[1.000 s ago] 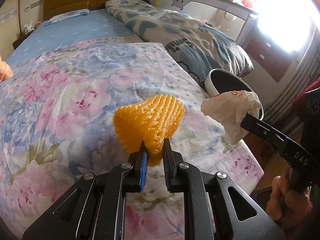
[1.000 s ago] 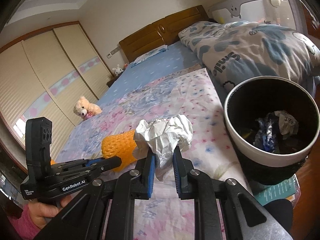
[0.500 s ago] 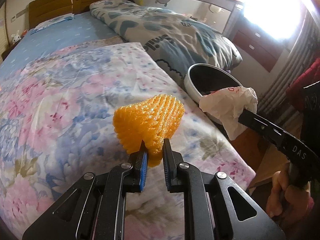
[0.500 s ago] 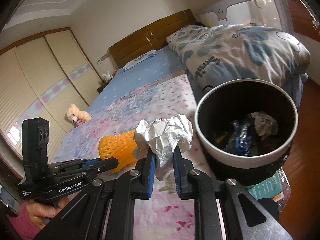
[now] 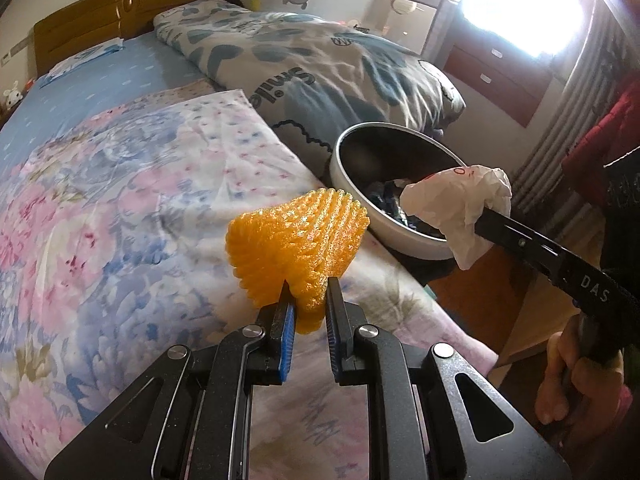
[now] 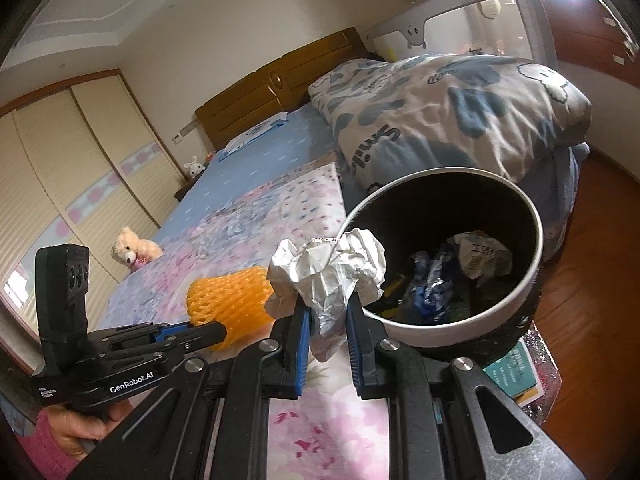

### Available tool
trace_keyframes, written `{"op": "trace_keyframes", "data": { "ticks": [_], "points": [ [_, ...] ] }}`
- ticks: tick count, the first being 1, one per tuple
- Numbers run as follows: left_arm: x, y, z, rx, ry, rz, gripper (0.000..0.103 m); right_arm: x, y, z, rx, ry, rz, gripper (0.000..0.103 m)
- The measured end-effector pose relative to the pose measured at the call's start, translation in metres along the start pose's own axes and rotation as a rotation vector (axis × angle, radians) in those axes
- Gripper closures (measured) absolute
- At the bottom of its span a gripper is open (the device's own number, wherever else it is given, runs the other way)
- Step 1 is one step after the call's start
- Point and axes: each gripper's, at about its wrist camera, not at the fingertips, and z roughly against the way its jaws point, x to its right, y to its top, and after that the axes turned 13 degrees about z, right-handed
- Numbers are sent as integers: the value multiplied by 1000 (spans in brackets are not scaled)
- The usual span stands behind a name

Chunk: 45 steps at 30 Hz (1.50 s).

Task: Collect trash
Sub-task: 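Carry the tissue and orange mesh sleeve with both tools over the bin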

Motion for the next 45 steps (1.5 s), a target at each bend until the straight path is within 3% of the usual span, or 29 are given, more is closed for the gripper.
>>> {"op": "trace_keyframes", "data": {
  "ticks": [20,45],
  "points": [
    [48,17,-23,-10,-25,-86,90,44,6,9,3,-62,-45,86],
    [90,47,-57,-22,-25,-155,90,90,27,-10,-51,-91,-77,86]
  ]
}}
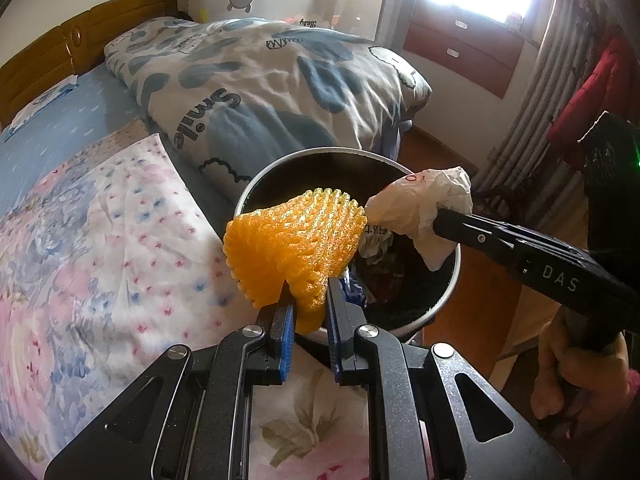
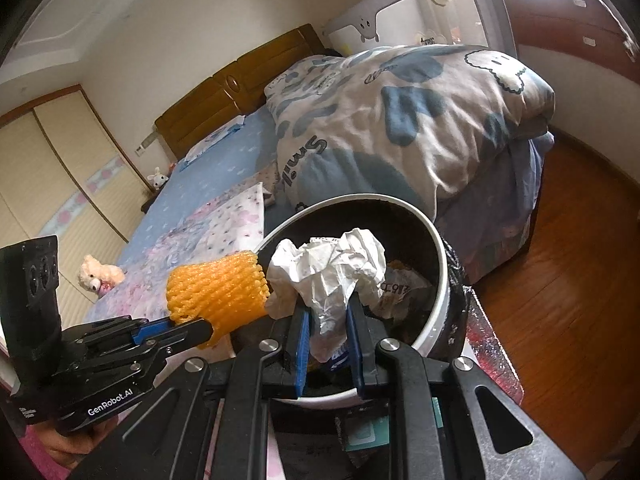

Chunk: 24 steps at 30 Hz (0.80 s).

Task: Collect trash
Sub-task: 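Carry the tissue and orange mesh sleeve with both tools over the bin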

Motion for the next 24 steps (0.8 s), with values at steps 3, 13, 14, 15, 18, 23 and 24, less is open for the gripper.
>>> {"op": "trace_keyframes", "data": {
  "ticks": [3,13,14,15,18,23,24],
  "points": [
    [1,2,-5,-7,1,1,90,2,2,-3,-6,-3,-1,86],
    [4,6,-18,-25,7,-2,90,8,7,-11,-23,-13,2,86],
    [5,7,-19,-26,8,-1,90,9,8,-11,-24,-12,1,86],
    [4,7,-21,-29,7,2,90,9,8,-12,-25,-13,1,86],
    [3,9,-26,-40,6,11,90,10,9,-13,-28,-15,2,86],
    [3,10,-29,-44,8,11,90,16,12,-18,-37,-14,-4,86],
    [3,10,-30,-45,6,11,90,17,13,-19,-39,-14,-4,86]
  ]
}}
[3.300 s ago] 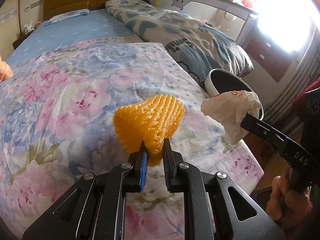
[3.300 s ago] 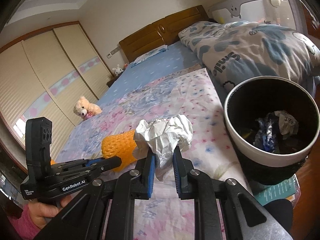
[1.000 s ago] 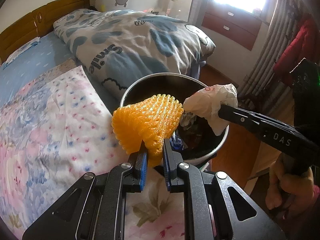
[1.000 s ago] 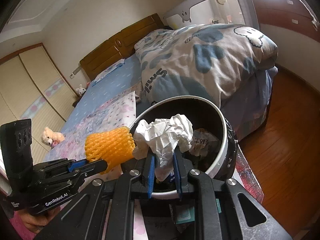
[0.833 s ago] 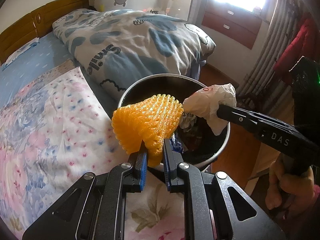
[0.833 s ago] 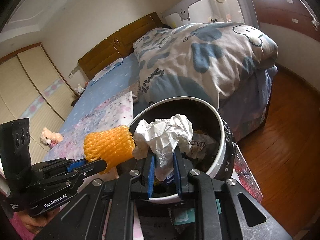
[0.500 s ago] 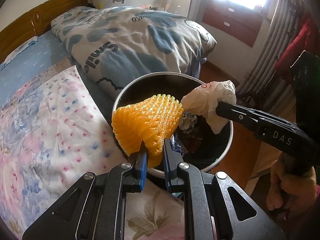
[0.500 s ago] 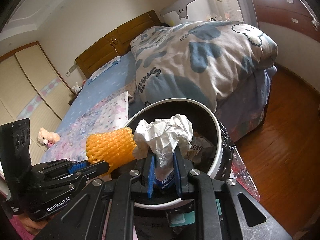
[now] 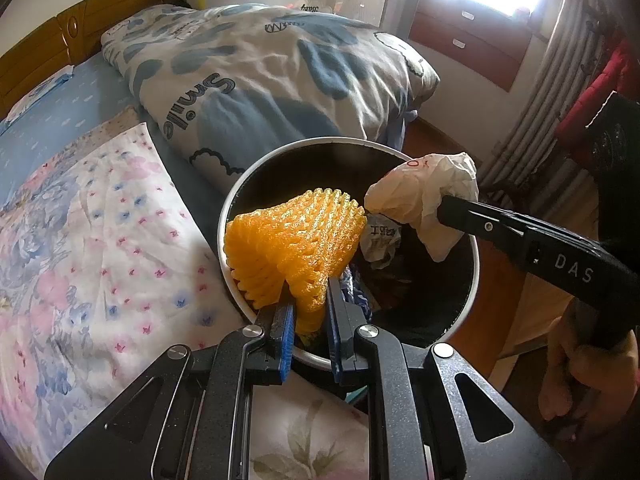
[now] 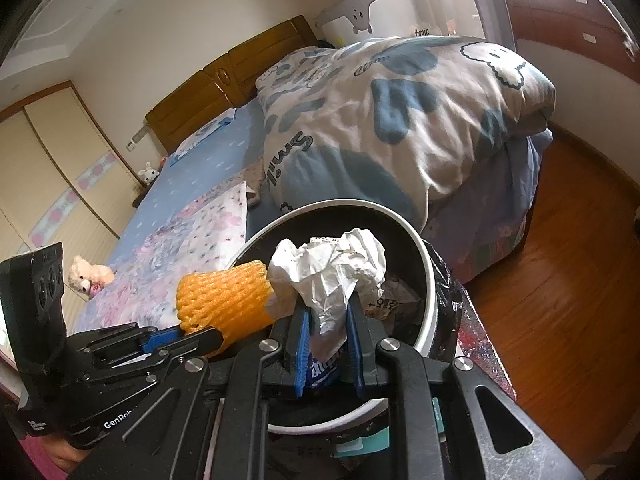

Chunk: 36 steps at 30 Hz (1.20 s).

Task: Collect trash
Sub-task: 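Carry the tissue and orange mesh sleeve with both tools over the bin, then open both tools to drop the tissue and mesh sleeve into the bin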

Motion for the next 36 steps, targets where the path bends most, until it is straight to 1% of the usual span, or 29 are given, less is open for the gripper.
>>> {"op": "trace_keyframes", "data": {
  "ticks": [8,20,31,33,34,35,36],
  "points": [
    [1,1,-2,-1,2,-3,90,-1,1,-5,-14,4,5,86],
    [5,4,-5,0,3,-11,90,-1,1,-6,-12,5,2,86],
    [5,7,-4,-2,-3,-12,89,0,3,-10,-19,8,-1,83],
    [6,7,-4,-1,-2,-17,88,1,4,-11,-21,8,-3,82],
    [6,8,-4,-2,-2,-20,86,2,4,-11,-24,8,-5,82],
    [6,8,-3,-1,0,-21,80,2,4,-11,-26,9,-7,81],
    [6,8,-2,2,2,-22,77,3,4,-11,-27,9,-10,80]
  ]
}}
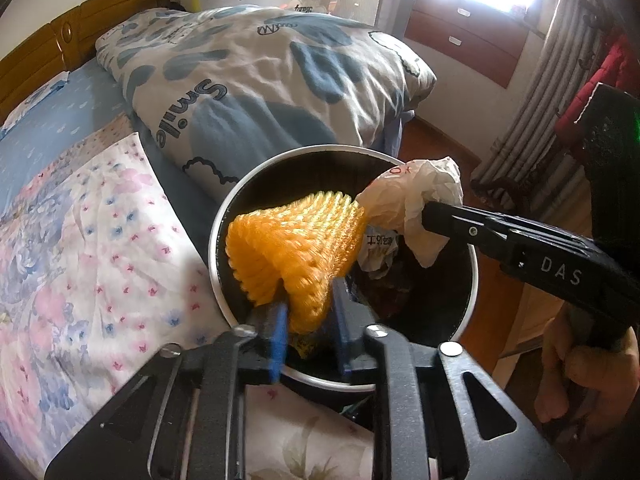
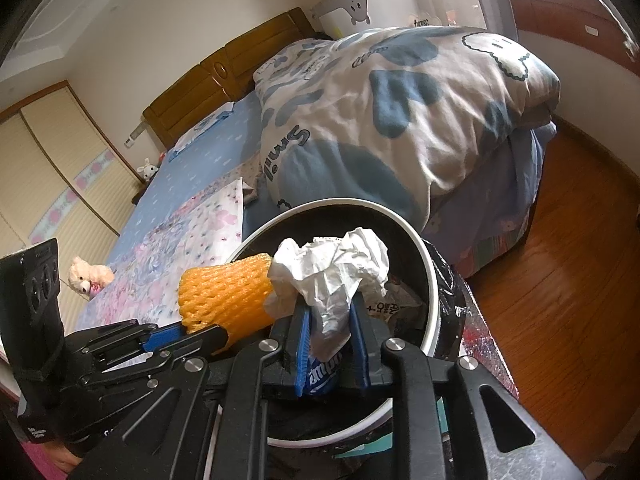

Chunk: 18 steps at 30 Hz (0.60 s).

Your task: Collect trash

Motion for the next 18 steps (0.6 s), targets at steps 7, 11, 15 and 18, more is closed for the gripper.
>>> {"op": "trace_keyframes", "data": {
  "ticks": [7,11,15,18],
  "points": [
    [-6,-7,14,34,14,-7,48,-1,-1,5,0,0,-9,55],
    [-17,-16,27,52,12,23,47,-4,-3,11,13,-9,-13,54],
    [-36,-32,45,83,10,89,45,-11,-9,23,41,-18,-33,46],
    [-49,-45,61,114,11,137,44,-24,-16,34,70,-19,-35,34]
  ]
}}
